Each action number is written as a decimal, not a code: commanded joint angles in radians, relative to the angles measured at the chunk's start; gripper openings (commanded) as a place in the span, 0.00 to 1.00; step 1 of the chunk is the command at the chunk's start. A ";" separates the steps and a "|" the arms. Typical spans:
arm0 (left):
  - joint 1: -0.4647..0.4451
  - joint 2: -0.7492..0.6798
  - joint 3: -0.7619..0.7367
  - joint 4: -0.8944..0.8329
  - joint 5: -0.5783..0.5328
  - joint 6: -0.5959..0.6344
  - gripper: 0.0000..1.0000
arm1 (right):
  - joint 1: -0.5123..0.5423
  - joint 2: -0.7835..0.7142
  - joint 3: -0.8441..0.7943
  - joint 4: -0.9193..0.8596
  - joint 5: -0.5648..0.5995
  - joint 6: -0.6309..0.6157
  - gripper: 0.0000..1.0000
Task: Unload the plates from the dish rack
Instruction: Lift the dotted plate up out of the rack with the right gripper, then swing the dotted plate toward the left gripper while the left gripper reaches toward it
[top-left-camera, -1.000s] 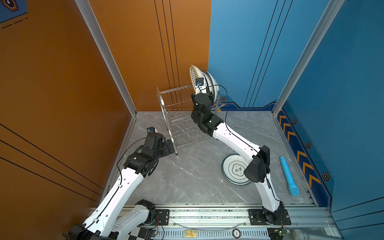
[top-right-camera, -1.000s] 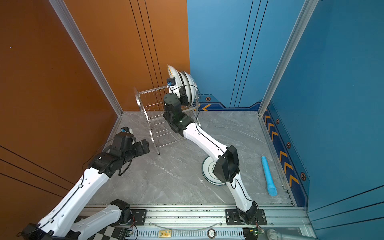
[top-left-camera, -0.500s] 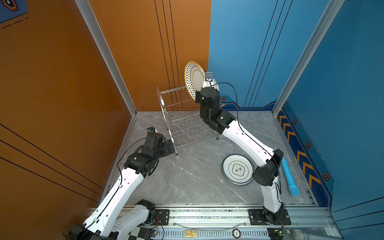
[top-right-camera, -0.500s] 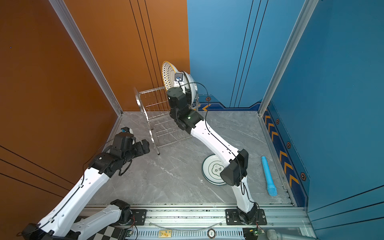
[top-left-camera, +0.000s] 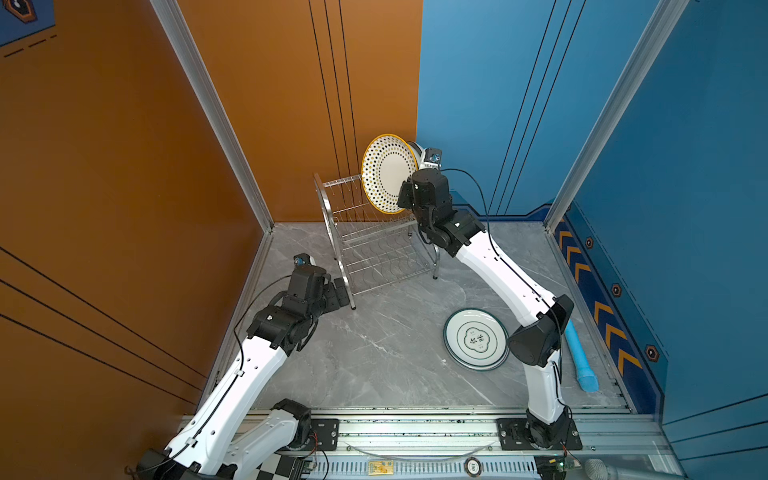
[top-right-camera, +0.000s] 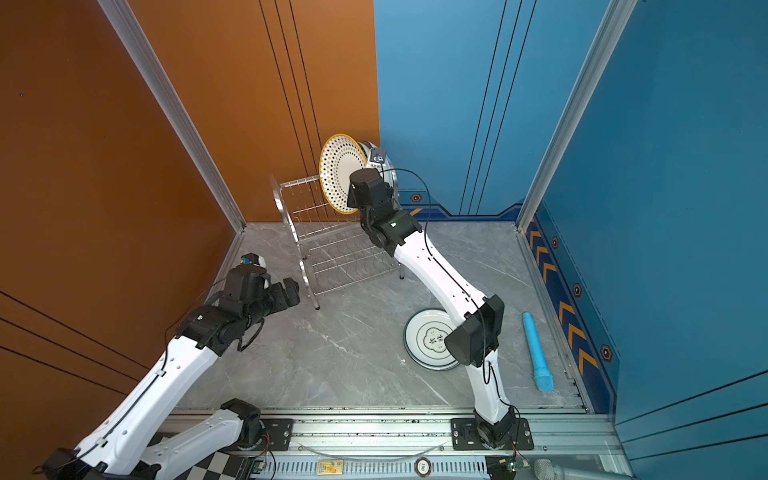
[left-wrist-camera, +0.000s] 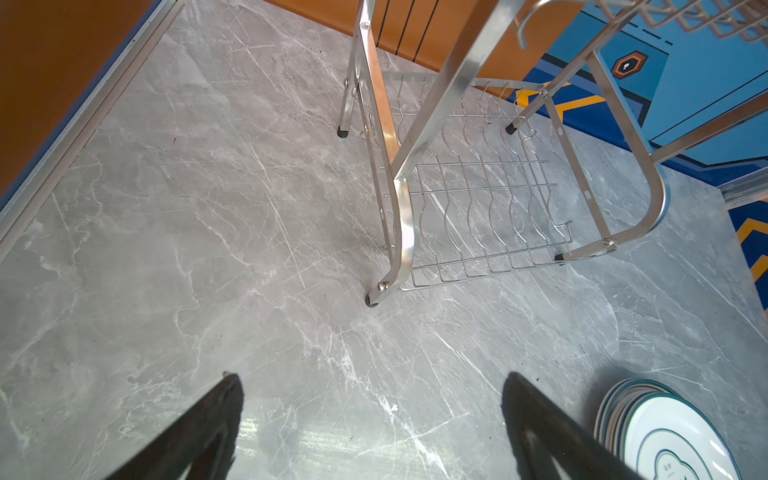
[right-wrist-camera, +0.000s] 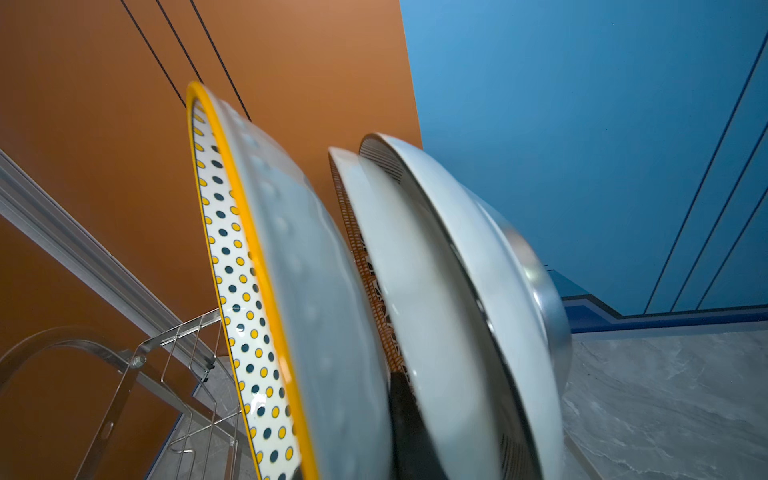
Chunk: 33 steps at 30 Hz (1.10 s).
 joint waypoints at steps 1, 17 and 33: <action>-0.002 -0.017 -0.023 0.006 0.009 -0.004 0.98 | -0.027 -0.075 0.070 0.093 -0.005 0.082 0.00; -0.011 -0.070 -0.053 0.017 -0.046 -0.020 0.98 | -0.068 -0.092 0.078 0.061 -0.216 0.368 0.00; -0.025 -0.111 -0.088 0.077 -0.043 0.012 0.98 | -0.084 -0.093 0.122 0.045 -0.416 0.558 0.00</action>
